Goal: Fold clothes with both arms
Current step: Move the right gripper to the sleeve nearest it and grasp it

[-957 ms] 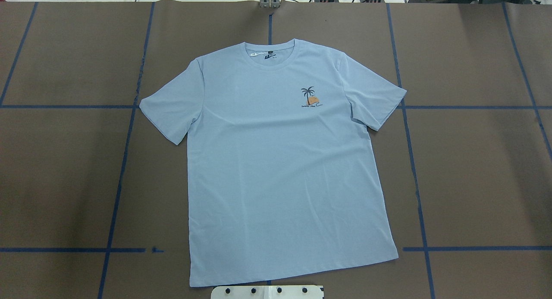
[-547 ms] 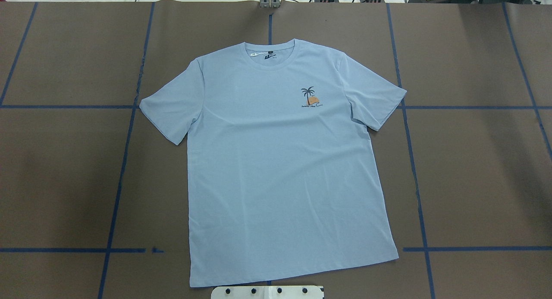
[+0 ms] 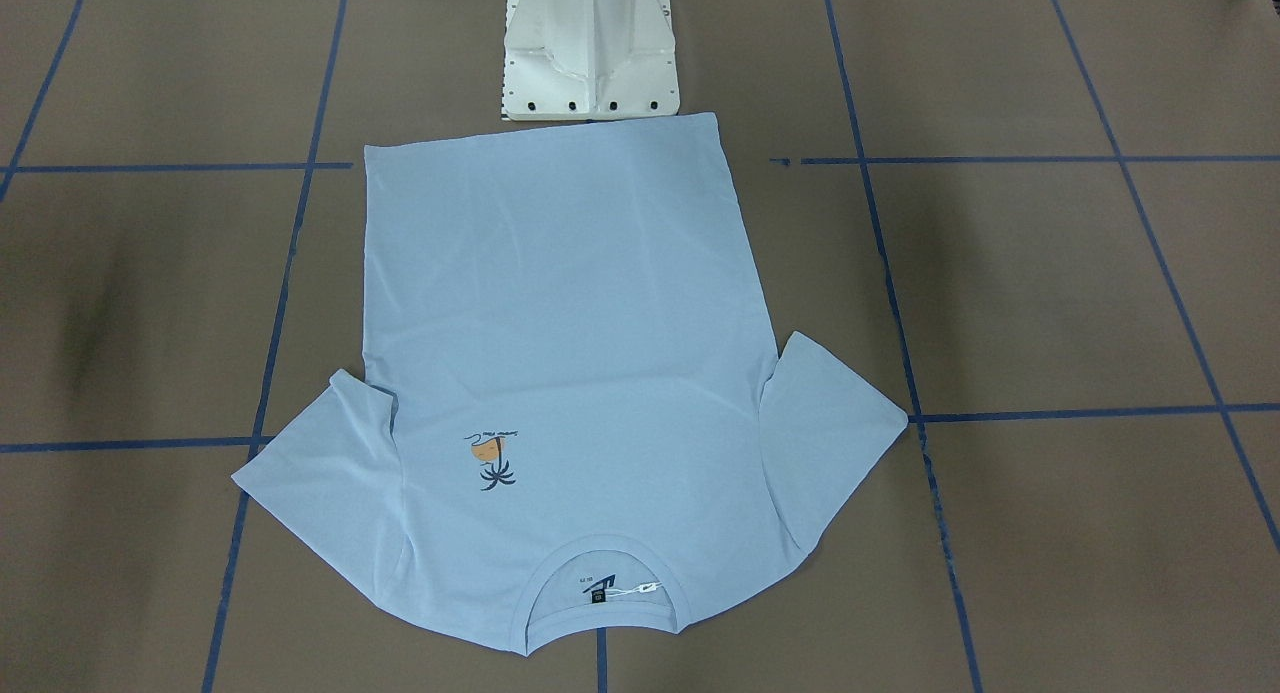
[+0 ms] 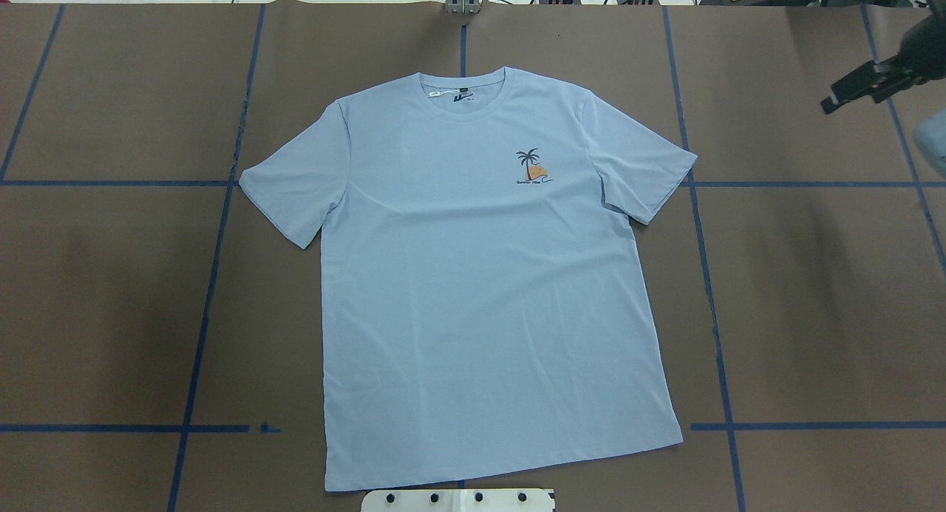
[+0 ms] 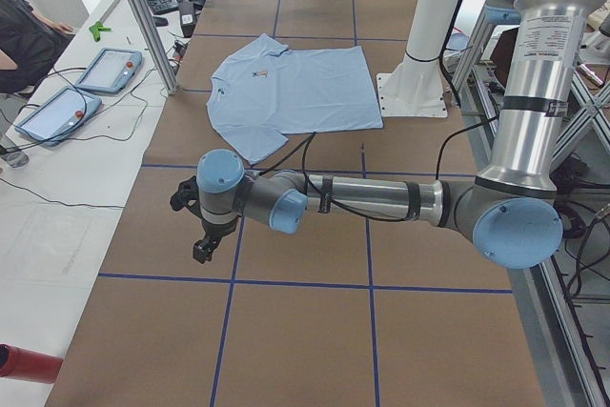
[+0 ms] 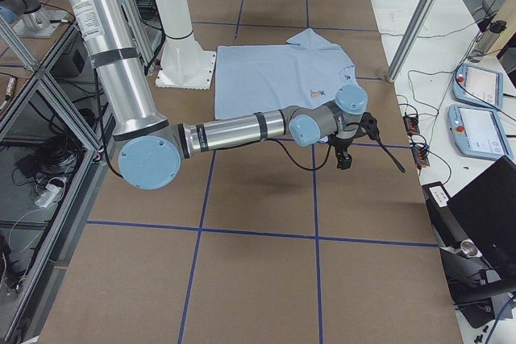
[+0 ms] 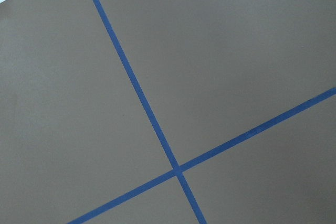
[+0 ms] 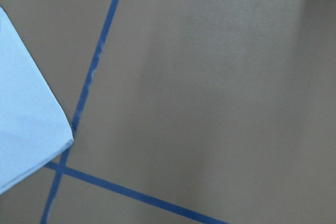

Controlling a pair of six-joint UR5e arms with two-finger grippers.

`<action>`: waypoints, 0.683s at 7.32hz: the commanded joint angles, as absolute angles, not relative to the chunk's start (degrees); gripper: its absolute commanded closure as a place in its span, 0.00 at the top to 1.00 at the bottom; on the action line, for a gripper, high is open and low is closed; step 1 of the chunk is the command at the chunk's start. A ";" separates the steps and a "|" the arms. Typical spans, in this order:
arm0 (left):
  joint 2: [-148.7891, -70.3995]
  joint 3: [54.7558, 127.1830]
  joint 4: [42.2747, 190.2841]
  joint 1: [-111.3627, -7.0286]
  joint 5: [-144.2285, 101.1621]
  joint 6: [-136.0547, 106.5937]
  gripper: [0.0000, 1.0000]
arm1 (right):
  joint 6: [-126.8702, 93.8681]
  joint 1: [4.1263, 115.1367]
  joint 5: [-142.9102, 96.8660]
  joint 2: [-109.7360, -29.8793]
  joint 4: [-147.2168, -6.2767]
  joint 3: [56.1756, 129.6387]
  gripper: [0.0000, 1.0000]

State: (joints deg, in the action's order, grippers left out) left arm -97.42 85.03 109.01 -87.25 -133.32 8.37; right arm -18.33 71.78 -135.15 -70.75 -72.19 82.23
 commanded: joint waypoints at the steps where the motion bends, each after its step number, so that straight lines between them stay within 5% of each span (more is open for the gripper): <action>1: -98.17 83.76 112.21 -87.10 -133.42 1.33 1.00 | -34.13 62.62 -129.32 -65.84 -66.02 79.63 1.00; 5: -97.73 83.76 112.41 -87.01 -133.51 1.32 1.00 | -34.89 56.52 -125.42 -63.12 -64.07 74.74 1.00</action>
